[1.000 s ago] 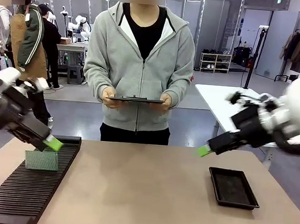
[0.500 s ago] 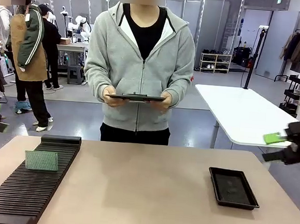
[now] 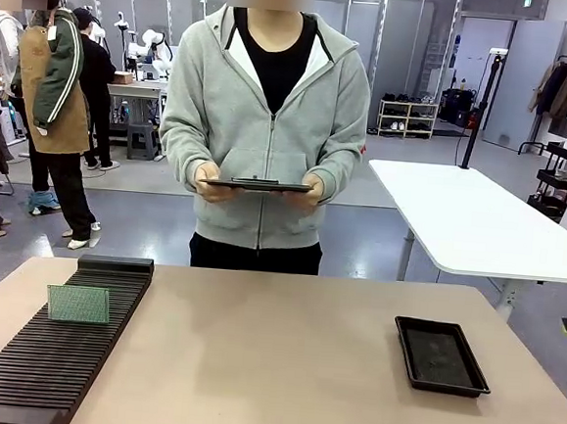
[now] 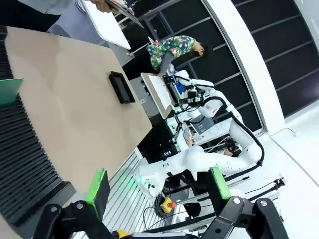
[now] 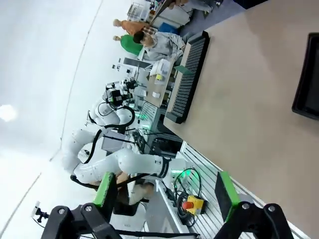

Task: Inspect the PCB.
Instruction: Pick up the Blank PCB and present it to the human.

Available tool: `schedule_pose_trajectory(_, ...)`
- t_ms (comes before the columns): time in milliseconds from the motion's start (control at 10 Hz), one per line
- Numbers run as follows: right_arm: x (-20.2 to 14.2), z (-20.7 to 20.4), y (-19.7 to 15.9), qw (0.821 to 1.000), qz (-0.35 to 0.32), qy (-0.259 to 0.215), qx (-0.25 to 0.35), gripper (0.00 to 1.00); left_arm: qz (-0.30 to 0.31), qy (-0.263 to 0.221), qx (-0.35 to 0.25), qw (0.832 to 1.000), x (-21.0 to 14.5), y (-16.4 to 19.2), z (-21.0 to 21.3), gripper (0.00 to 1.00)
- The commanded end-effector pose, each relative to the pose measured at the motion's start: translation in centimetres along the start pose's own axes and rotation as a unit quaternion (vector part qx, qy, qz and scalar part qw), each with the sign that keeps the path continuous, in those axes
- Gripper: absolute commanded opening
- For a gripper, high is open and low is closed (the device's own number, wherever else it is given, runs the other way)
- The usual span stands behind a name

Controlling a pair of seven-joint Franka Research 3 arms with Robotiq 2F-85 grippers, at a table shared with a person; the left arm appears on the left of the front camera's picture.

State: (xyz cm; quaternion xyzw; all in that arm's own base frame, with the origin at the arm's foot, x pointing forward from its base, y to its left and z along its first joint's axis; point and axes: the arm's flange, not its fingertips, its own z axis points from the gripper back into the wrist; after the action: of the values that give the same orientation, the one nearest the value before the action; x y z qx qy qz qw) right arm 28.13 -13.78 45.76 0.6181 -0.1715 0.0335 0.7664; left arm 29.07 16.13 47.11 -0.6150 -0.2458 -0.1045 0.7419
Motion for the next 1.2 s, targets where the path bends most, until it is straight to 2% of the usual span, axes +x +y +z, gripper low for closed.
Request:
schedule_pose_trajectory(0, -0.5, 1.1, -1.2, 1.0, -0.015, -0.015, 0.011, 1.0, -0.011, 0.002, 0.014, 1.0, 1.3, 0.4, 1.1, 1.0)
schedule_pose_trajectory(300, -1.9, 5.1, -3.9, 0.996, -0.05, -0.064, 0.029, 1.0, -0.004, -0.026, 0.03, 0.999, 1.2, 0.8, 2.5, 1.0)
schedule_pose_trajectory(500, -1.7, 4.9, -4.0, 0.995, -0.038, -0.084, 0.031, 1.0, -0.002, -0.022, 0.034, 0.999, 1.3, 0.4, 2.3, 1.0)
schedule_pose_trajectory(600, -2.6, 5.0, -4.1, 0.996, -0.064, -0.06, 0.018, 1.0, 0.006, -0.021, 0.036, 0.999, 0.9, 1.0, 2.7, 1.0)
schedule_pose_trajectory(1100, -2.6, 5.0, -4.1, 0.996, -0.064, -0.06, 0.018, 1.0, 0.006, -0.021, 0.036, 0.999, 0.9, 1.0, 2.7, 1.0)
